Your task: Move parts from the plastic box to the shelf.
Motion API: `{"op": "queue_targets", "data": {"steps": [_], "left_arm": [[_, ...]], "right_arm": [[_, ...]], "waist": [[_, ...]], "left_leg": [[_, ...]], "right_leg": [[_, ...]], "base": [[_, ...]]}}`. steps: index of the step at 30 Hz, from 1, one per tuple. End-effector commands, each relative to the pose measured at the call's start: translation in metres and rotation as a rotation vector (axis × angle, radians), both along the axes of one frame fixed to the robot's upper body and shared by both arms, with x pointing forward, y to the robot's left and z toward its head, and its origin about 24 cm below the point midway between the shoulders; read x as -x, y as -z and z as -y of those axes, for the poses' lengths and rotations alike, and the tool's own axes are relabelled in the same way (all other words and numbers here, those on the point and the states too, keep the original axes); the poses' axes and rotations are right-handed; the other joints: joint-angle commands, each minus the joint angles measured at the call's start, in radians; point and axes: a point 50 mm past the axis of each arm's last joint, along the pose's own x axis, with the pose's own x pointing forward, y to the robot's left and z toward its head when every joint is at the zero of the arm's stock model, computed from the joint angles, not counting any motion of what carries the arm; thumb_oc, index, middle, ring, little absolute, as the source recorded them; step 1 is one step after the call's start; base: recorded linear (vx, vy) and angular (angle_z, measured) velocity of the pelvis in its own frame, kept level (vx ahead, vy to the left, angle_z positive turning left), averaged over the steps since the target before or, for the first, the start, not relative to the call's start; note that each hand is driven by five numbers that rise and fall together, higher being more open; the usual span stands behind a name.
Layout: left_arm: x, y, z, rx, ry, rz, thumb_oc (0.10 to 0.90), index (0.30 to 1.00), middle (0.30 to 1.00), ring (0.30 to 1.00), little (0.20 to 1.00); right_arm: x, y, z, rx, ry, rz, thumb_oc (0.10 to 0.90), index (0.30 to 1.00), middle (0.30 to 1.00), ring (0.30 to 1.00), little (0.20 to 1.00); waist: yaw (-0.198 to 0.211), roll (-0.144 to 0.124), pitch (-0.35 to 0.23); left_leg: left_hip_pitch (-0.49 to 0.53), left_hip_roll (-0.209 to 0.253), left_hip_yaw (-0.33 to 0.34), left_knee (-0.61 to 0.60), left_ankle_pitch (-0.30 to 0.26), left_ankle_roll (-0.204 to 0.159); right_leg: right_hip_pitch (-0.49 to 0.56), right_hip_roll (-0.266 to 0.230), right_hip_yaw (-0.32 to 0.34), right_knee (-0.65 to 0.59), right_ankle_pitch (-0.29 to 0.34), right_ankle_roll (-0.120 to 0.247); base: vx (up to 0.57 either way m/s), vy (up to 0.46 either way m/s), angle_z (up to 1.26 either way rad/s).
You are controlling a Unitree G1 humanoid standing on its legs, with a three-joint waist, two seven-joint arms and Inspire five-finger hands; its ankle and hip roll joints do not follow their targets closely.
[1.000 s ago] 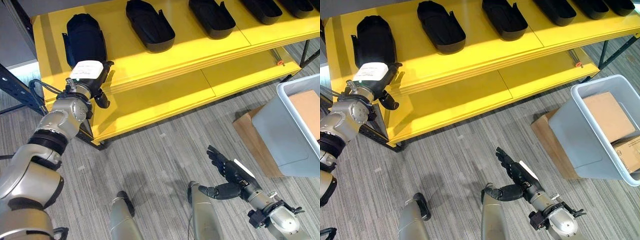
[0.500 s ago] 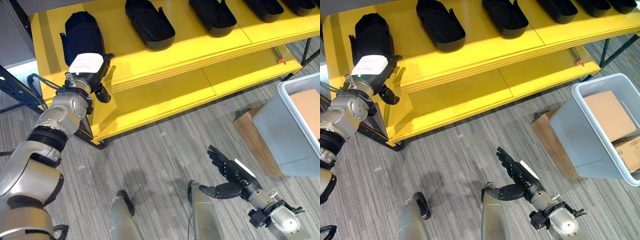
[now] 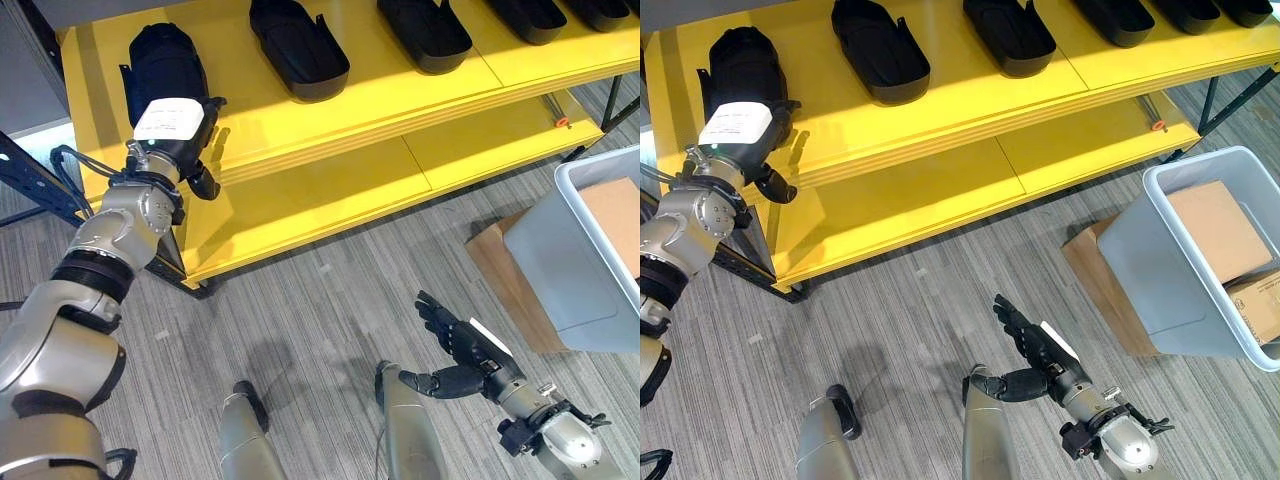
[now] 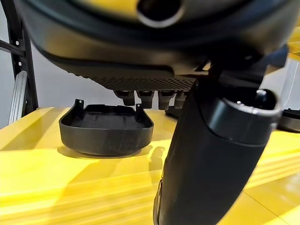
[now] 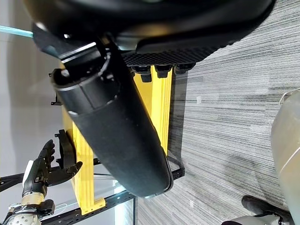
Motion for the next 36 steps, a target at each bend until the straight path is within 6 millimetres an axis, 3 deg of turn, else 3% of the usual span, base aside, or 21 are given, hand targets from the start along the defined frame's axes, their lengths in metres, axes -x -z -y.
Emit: {"op": "queue_targets", "data": {"steps": [1,8,17,20,28,34,36], "left_arm": [[0.013,-0.087,0.008,-0.044,0.047,0.312,0.900,1.000,1.000,1.000,1.000],[0.037,-0.105,0.022,-0.165,0.176,0.391,0.900,1.000,1.000,1.000,1.000],[0.070,-0.091,0.016,-0.192,0.273,0.380,0.900,1.000,1.000,1.000,1.000],[0.081,-0.078,0.018,-0.194,0.322,0.344,0.900,1.000,1.000,1.000,1.000],[0.079,-0.043,0.014,-0.124,0.329,0.224,0.900,1.000,1.000,1.000,1.000],[0.076,-0.029,0.013,-0.078,0.319,0.190,0.900,1.000,1.000,1.000,1.000],[0.068,-0.020,0.012,-0.040,0.302,0.161,0.900,1.000,1.000,1.000,1.000]], "right_arm": [[-0.004,-0.024,0.006,-0.017,-0.014,0.138,0.900,1.000,1.000,1.000,1.000],[-0.004,-0.028,0.011,-0.011,0.017,0.166,0.900,1.000,1.000,1.000,1.000],[-0.001,-0.029,0.011,-0.016,0.033,0.183,0.900,1.000,1.000,1.000,1.000],[0.000,-0.030,0.013,-0.005,0.045,0.189,0.900,1.000,1.000,1.000,1.000],[-0.003,-0.031,0.012,0.006,0.046,0.190,0.900,1.000,1.000,1.000,1.000],[-0.005,-0.030,0.012,0.015,0.047,0.192,0.900,1.000,1.000,1.000,1.000],[-0.006,-0.030,0.011,0.017,0.038,0.188,0.900,1.000,1.000,1.000,1.000]], "waist": [[-0.001,0.032,-0.064],[0.017,0.036,-0.059],[0.042,0.042,-0.049],[0.052,0.040,-0.043],[0.050,0.038,-0.031],[0.046,0.037,-0.027],[0.042,0.036,-0.026]], "left_leg": [[0.004,-0.006,-0.079,-0.080,0.044,-0.002],[0.001,-0.012,-0.086,-0.079,0.040,-0.005],[-0.004,-0.018,-0.090,-0.084,0.044,-0.004],[-0.008,-0.021,-0.092,-0.082,0.045,-0.004],[-0.004,-0.020,-0.089,-0.080,0.044,-0.001],[-0.002,-0.019,-0.087,-0.081,0.045,0.001],[-0.005,-0.019,-0.086,-0.078,0.045,0.002]], "right_leg": [[0.056,-0.021,-0.026,-0.013,-0.018,-0.035],[0.060,-0.021,-0.029,-0.007,-0.026,-0.040],[0.067,-0.025,-0.035,-0.011,-0.026,-0.045],[0.067,-0.026,-0.039,-0.012,-0.023,-0.046],[0.063,-0.026,-0.036,-0.012,-0.017,-0.049],[0.058,-0.027,-0.033,-0.010,-0.014,-0.048],[0.055,-0.026,-0.033,-0.008,-0.013,-0.050]], "base": [[0.00,0.000,0.00],[0.00,-0.002,0.00],[-0.01,-0.001,0.02],[-0.03,0.008,0.08],[0.00,0.000,0.00],[0.00,0.000,0.00],[0.00,0.000,0.00]]}}
